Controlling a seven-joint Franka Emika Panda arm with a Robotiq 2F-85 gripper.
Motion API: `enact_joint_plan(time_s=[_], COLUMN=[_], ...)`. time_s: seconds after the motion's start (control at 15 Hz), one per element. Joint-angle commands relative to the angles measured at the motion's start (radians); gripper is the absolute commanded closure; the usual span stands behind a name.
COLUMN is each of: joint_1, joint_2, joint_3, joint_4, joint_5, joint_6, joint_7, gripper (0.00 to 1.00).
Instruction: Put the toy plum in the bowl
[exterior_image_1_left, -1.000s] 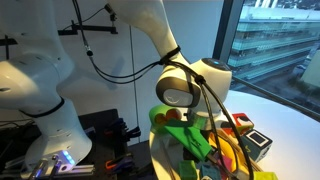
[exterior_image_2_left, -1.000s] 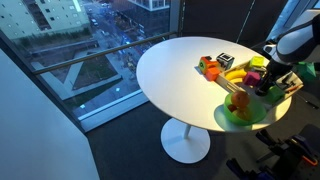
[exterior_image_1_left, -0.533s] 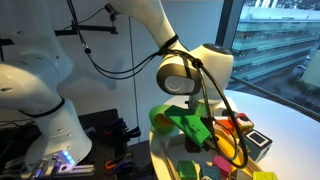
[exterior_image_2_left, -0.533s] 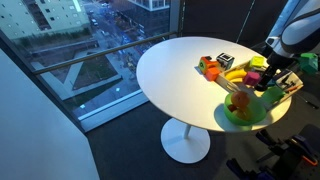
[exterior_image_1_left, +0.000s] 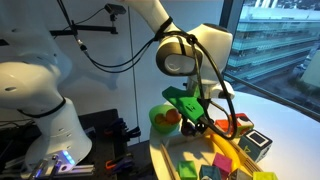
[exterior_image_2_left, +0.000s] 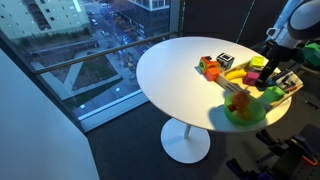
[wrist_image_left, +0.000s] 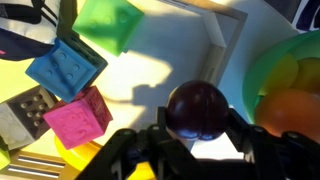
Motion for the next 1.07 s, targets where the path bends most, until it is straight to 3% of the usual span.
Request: enact_joint_plan(time_s=[0.0, 0.4, 1.0], joint_1=[0.027, 0.068, 0.144], joint_2=[-0.082, -0.176, -0.302], joint_3=[-0.006, -0.005, 0.005], joint_4=[-0.005, -0.034, -0.150], joint_5=[-0.002, -0.006, 0.010], joint_6=[-0.117, -0.221, -0.169], joint_7=[0.038, 0.065, 0.114], gripper=[0.65, 0.65, 0.65])
